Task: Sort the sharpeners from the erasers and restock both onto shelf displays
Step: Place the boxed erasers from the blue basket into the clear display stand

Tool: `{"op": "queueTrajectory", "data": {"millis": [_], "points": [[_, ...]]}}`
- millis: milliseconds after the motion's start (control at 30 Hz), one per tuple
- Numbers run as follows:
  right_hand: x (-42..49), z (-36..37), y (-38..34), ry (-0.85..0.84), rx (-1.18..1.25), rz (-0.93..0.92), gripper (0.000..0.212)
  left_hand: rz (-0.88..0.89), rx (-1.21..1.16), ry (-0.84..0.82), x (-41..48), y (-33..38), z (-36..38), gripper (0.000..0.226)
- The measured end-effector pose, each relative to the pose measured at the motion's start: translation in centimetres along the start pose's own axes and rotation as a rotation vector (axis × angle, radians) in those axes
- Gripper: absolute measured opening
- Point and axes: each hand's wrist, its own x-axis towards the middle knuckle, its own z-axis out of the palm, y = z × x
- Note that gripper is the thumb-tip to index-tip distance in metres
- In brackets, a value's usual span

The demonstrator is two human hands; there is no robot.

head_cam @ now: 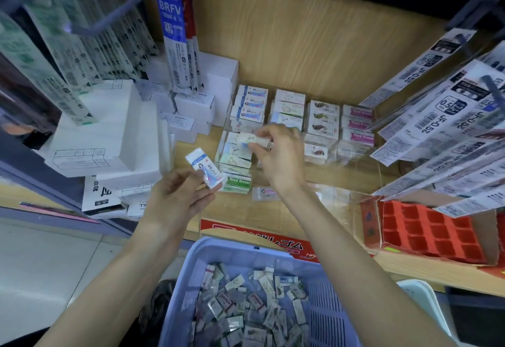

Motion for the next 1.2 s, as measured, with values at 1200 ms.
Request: {"op": "queueTrajectory", "data": {"millis": [1200], "points": [[-10.1,-6.9,5.1,0.077,0.088,0.046,0.026,0.572,0.98,-0.335,-2.4,-4.4,4.3,0.034]]}}
